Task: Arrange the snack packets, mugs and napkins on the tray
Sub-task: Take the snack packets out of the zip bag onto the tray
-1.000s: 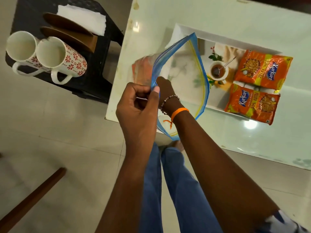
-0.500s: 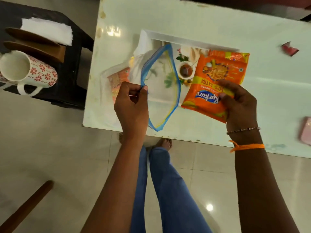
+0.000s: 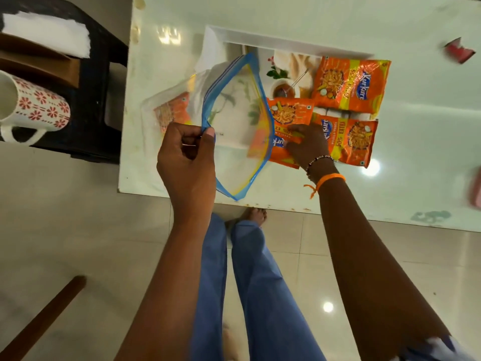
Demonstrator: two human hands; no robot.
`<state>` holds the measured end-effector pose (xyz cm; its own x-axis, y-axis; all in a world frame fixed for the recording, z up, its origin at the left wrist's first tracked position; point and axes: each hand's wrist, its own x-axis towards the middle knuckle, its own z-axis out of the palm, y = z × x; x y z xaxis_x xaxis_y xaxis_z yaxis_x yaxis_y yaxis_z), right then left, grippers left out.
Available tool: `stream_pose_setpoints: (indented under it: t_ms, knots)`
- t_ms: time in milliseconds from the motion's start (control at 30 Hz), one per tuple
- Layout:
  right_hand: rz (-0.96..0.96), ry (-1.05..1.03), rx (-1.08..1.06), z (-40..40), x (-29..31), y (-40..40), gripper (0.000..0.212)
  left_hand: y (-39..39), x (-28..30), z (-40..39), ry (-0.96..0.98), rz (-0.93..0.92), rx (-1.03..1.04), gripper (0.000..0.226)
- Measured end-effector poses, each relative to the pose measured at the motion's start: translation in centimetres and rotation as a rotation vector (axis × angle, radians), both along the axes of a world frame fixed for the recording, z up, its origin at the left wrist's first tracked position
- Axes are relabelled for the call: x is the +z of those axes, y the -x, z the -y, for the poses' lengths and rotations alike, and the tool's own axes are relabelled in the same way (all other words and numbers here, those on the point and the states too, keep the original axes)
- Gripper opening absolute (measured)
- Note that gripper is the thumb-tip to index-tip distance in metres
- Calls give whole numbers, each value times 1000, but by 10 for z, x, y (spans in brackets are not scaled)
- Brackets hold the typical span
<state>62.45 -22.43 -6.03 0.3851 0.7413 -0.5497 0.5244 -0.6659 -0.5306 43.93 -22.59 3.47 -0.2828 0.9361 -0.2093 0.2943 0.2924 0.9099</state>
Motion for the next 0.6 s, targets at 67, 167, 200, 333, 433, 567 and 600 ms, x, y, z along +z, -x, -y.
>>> stream_pose_setpoints:
  t_ms: [67, 167, 200, 333, 433, 567, 600]
  knots:
    - [91, -4, 65, 4, 16, 0, 41, 6, 3, -2, -18, 9, 43, 16]
    - [153, -165, 76, 5, 52, 6, 32, 17, 9, -5, -49, 33, 111, 25]
    - [116, -214, 69, 3, 64, 12, 25, 21, 11, -6, -59, 39, 138, 26]
    - [-351, -239, 149, -18, 112, 67, 23, 34, 20, -6, -119, 22, 247, 26]
    - [-191, -314, 320, -33, 129, 119, 28, 47, 24, -6, -164, 13, 313, 22]
    - [93, -653, 316, -44, 156, 169, 31, 64, 25, -4, -187, 0, 329, 10]
    - [124, -642, 346, -44, 158, 174, 29, 65, 25, -4, -182, 3, 324, 11]
